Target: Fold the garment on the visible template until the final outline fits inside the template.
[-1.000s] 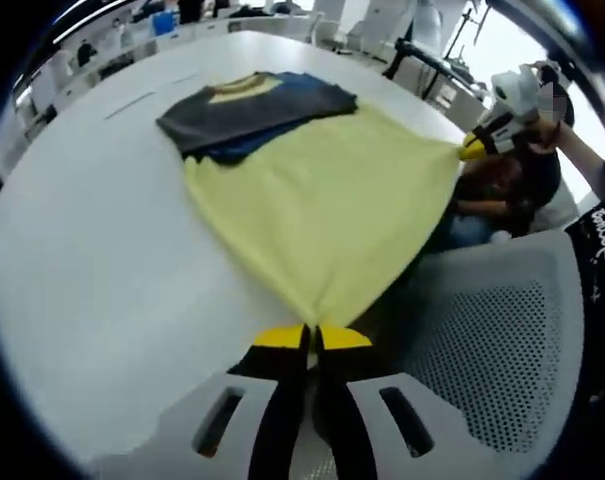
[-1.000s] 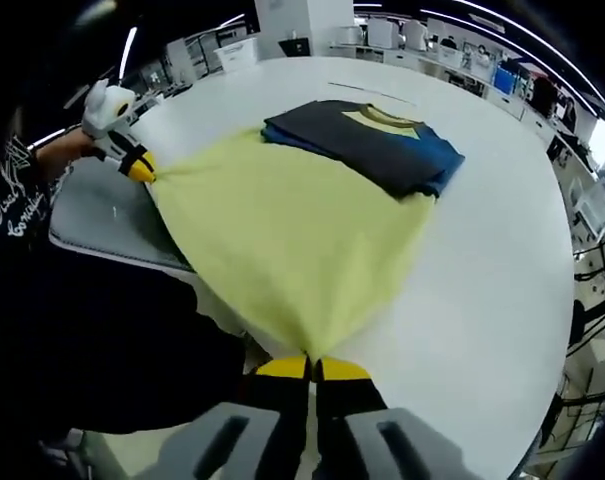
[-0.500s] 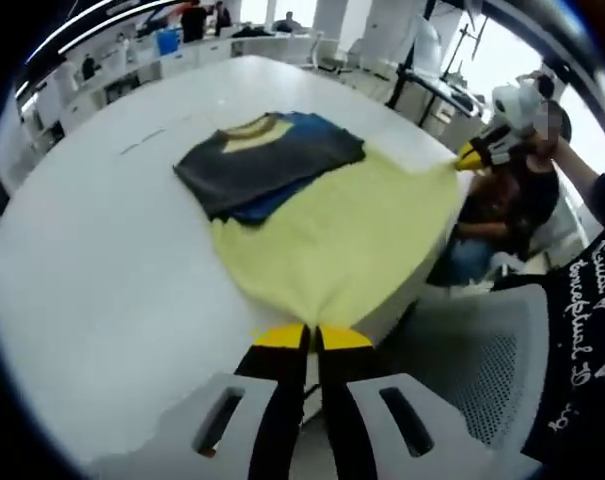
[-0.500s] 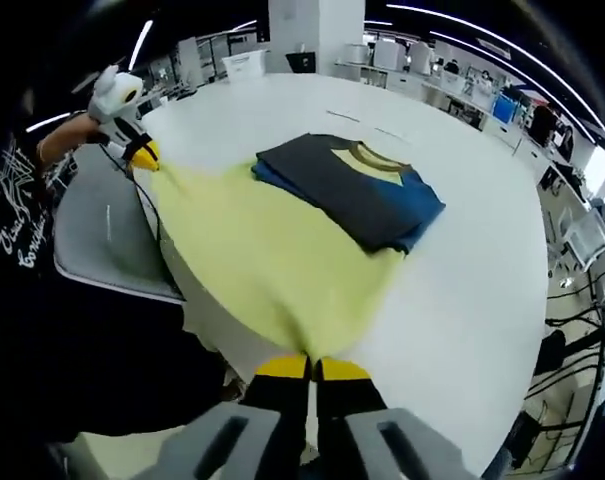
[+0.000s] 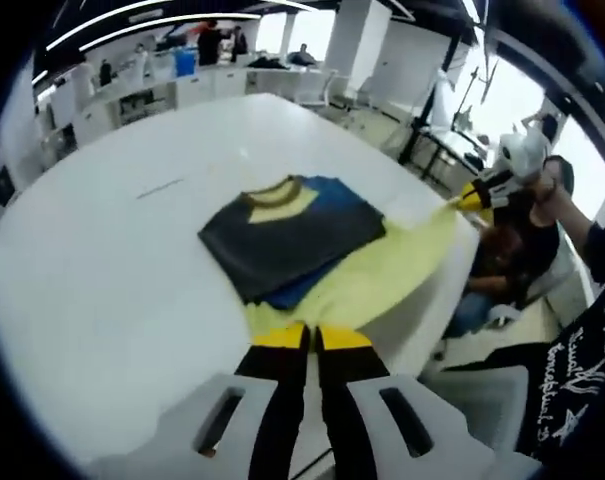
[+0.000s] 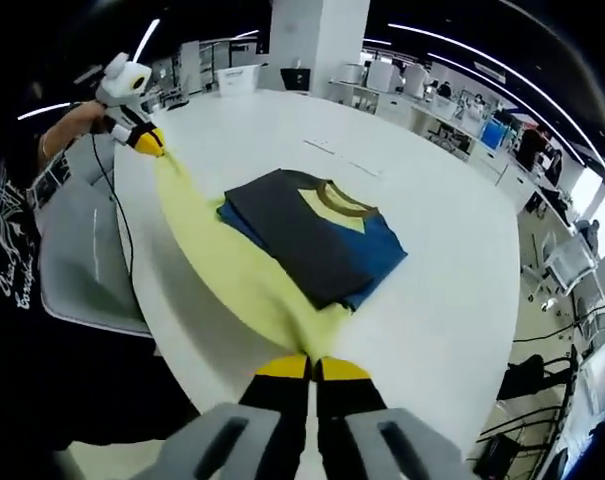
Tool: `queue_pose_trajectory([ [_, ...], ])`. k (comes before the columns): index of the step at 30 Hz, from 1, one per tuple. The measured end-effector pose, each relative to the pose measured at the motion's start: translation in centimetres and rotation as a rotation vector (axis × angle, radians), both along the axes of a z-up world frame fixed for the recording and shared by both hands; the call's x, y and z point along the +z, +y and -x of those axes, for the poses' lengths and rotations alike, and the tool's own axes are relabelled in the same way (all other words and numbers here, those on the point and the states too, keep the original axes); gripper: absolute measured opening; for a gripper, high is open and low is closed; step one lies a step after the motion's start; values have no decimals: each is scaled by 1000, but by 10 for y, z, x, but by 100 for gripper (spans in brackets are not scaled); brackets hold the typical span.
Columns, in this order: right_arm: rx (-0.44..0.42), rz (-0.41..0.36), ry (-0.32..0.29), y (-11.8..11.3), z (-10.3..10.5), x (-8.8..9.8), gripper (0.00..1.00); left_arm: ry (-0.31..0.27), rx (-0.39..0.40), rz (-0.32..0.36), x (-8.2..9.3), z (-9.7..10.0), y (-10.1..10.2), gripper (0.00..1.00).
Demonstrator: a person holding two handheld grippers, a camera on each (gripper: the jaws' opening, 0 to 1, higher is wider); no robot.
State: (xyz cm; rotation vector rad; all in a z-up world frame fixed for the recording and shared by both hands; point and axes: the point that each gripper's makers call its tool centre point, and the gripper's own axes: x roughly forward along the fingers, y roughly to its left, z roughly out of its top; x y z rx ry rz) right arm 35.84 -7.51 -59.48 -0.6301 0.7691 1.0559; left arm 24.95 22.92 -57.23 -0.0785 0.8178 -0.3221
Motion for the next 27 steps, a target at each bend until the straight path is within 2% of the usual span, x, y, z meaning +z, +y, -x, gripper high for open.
queue_pose_trajectory([
  [4, -12, -18, -18, 8, -21, 6, 0, -38, 14, -8, 11, -25, 8, 0],
  [10, -16, -33, -45, 21, -50, 12, 0, -67, 38, -27, 16, -53, 21, 0],
  [16, -7, -45, -66, 34, -77, 15, 0, -58, 64, -26, 14, -69, 32, 0],
  [27, 1, -51, -58, 61, -127, 5, 0, -52, 112, -20, 3, -98, 54, 0],
])
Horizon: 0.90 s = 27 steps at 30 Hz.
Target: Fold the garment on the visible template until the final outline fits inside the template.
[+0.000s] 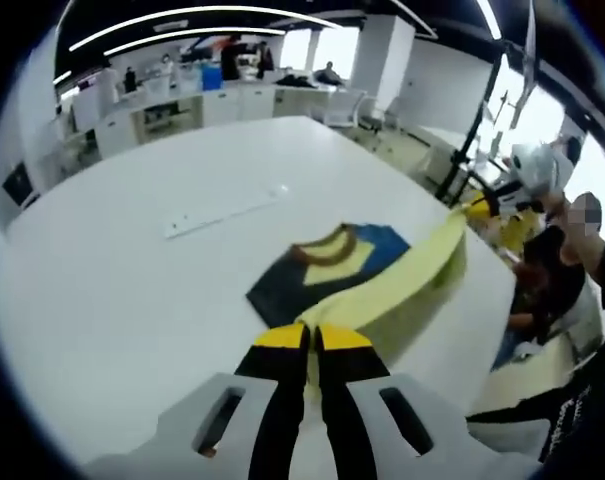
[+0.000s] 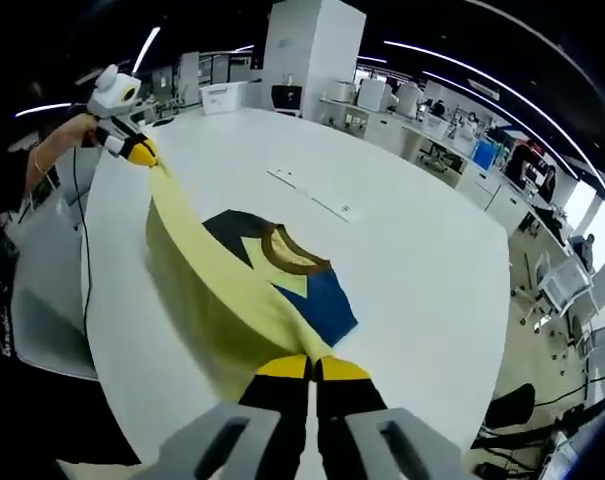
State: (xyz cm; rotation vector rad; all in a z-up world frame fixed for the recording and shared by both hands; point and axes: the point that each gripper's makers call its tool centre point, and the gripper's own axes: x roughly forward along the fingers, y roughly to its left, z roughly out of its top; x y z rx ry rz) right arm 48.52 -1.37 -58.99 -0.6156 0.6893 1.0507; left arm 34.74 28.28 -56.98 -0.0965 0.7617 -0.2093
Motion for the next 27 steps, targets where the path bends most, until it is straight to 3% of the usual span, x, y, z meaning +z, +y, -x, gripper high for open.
queue_pose_trajectory([
  [13, -23, 13, 36, 20, -46, -27, 0, -4, 90, 39, -26, -45, 24, 0],
  [22, -45, 44, 69, 32, -64, -54, 0, 19, 136, 32, -64, -72, 39, 0],
  [24, -61, 51, 95, 34, -67, -65, 0, 4, 121, 1, -72, -77, 43, 0],
  [27, -98, 29, 162, 38, -67, -77, 0, 45, 151, 9, -94, -79, 48, 0],
])
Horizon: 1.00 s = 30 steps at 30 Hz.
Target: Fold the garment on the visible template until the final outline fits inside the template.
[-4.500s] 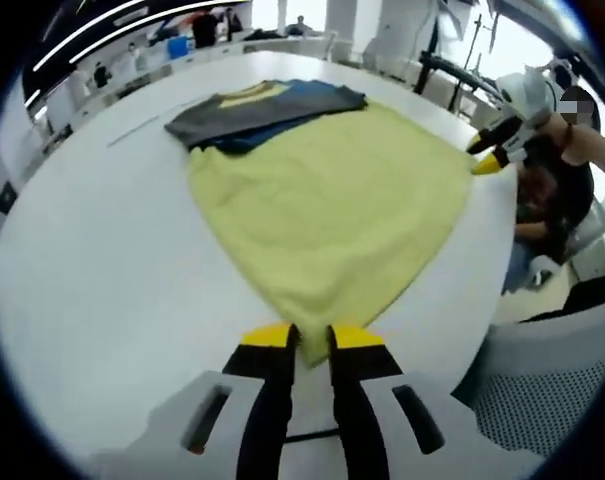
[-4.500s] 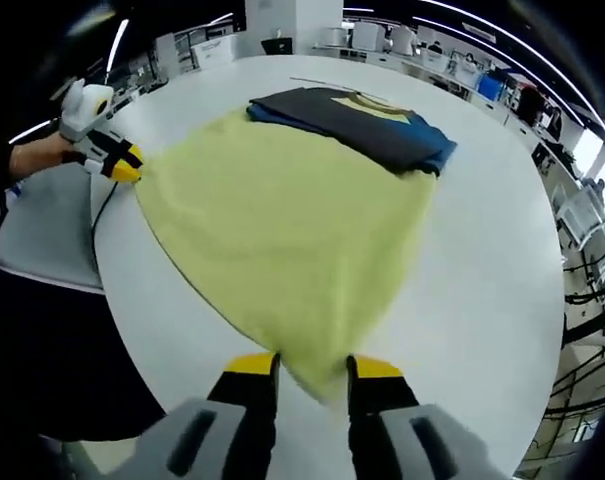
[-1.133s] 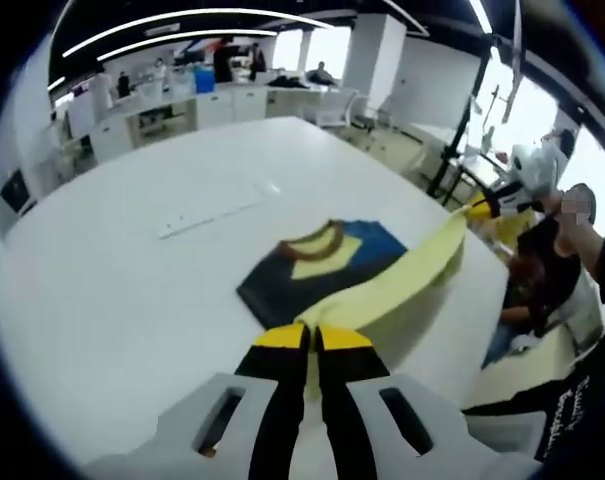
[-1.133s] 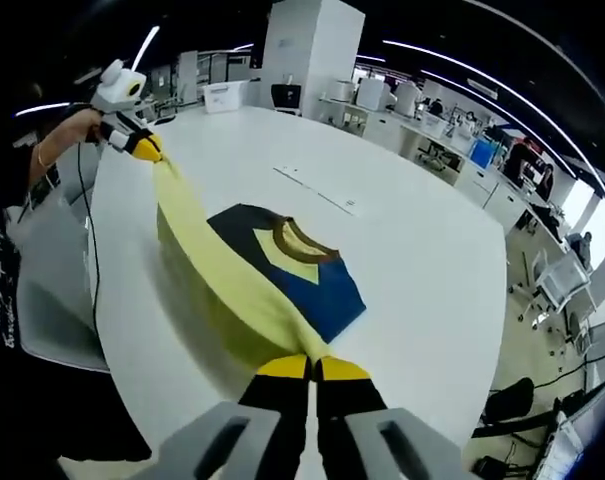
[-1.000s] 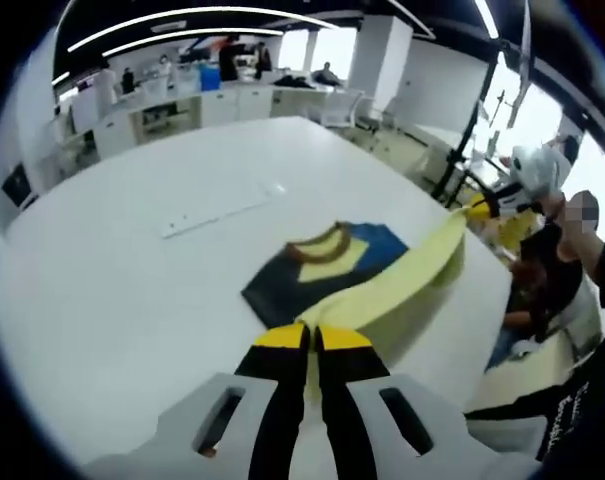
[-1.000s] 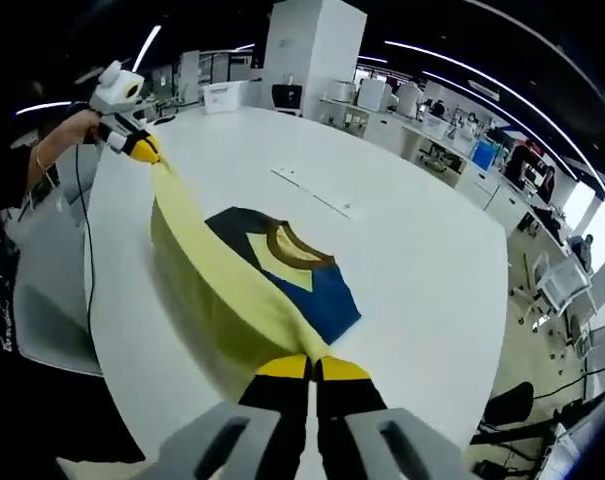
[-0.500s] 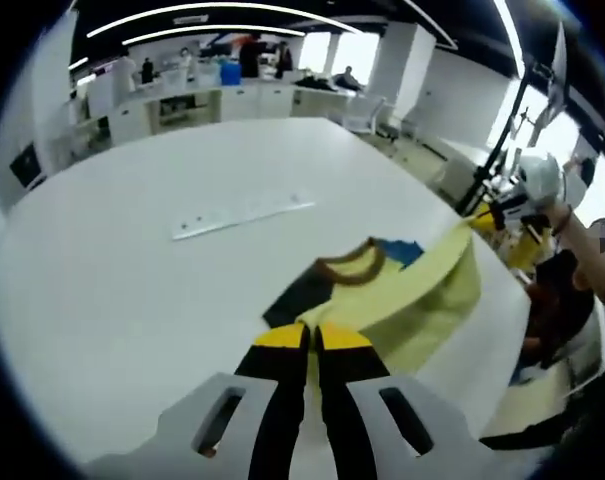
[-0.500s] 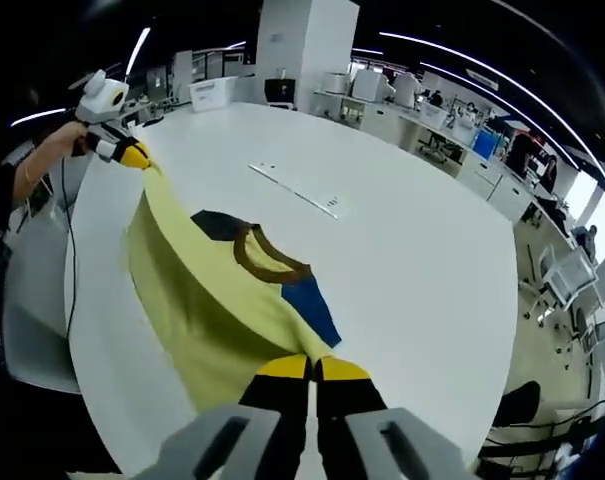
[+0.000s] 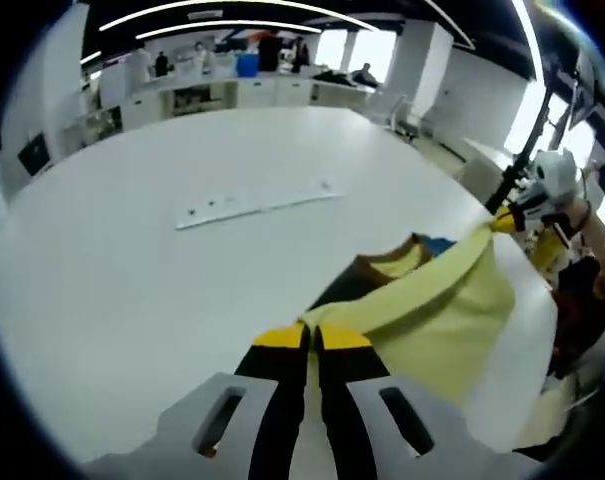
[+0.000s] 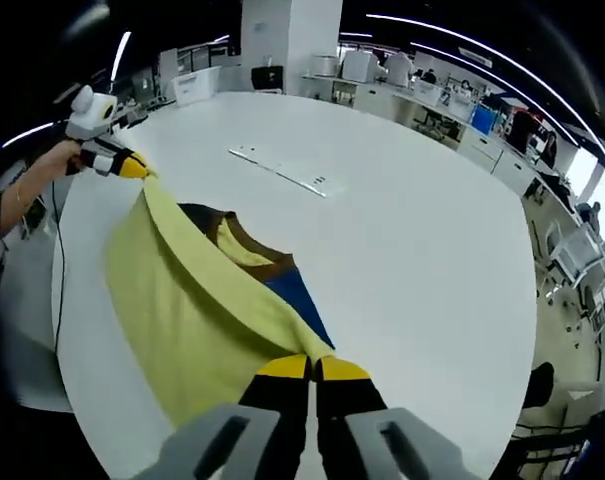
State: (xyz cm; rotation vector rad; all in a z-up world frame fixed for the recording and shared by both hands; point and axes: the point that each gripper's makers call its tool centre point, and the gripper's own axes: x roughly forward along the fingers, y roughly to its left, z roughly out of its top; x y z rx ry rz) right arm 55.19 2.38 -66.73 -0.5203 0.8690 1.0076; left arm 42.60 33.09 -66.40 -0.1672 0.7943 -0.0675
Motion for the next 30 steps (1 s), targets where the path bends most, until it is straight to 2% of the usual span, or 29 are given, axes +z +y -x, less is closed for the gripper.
queue_pose_trajectory([
  [5, -13, 21, 4, 3, -8, -15, 0, 0, 36, 31, -18, -3, 3, 0],
  [8, -22, 52, 5, 2, -11, -26, 0, -10, 34, 28, -22, -8, 2, 0],
  [11, -37, 88, 11, -2, -10, -31, 0, -28, 50, 56, -22, -12, 1, 0],
  [18, -66, 97, 8, -1, -14, -38, 0, -22, 76, 78, -34, -17, 4, 0],
  [22, -70, 107, 6, -2, -15, -43, 0, -24, 80, 78, -38, -19, 3, 0],
  [26, -51, 109, 14, -1, -14, -49, 0, 4, 65, 58, -46, -17, 2, 0],
  [30, -23, 111, 8, -2, -14, -52, 0, -12, 43, 22, -47, -18, 2, 0],
])
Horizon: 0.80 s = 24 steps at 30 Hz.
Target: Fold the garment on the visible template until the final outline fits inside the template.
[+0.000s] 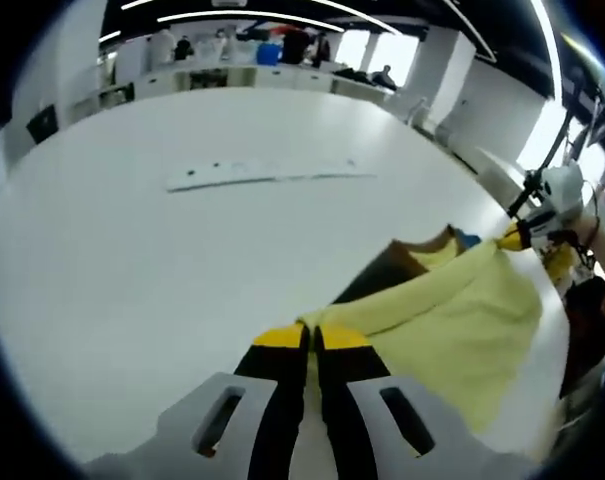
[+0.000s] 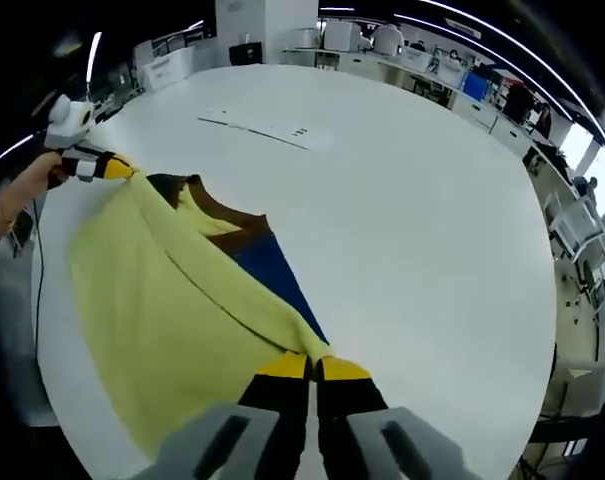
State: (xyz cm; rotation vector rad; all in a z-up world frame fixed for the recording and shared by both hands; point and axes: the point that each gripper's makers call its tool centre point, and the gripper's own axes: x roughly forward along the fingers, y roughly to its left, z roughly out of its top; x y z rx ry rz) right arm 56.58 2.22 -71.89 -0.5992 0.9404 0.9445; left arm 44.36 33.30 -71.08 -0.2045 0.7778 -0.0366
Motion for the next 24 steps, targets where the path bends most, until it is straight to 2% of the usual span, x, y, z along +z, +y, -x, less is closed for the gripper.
queue_pose_trajectory([
  [3, 12, -7, -8, 1, -1, 1, 0, -1, -45, -42, -3, 1, -1, 2],
  [4, 41, 3, -21, 0, 1, 1, 1, -12, -96, -74, -2, 1, -3, 3],
  [5, 83, 18, -39, 0, 1, 1, 5, -17, -128, -109, -1, 2, -4, 7],
  [7, 82, 37, -54, -3, 2, 1, 17, -42, -183, -126, 2, 3, -10, 17],
  [9, 103, 44, -74, -5, 1, 3, 20, -72, -233, -160, 6, 4, -13, 29],
  [12, 125, 18, -109, -4, -2, 8, 24, -98, -334, -225, 9, 7, -15, 34],
  [14, 183, -7, -157, 2, -5, 13, 26, -98, -396, -268, 8, 11, -14, 37],
  [17, 228, -2, -182, 5, -2, 15, 27, -105, -455, -336, 7, 13, -10, 36],
  [19, 280, 9, -257, 9, -7, 18, 20, -124, -461, -352, 8, 10, -10, 35],
  [20, 300, 53, -254, 5, -5, 14, 17, -137, -467, -356, 8, 8, -11, 34],
  [24, 273, 58, -222, 2, -5, 6, 12, -142, -483, -400, 2, -2, -8, 30],
])
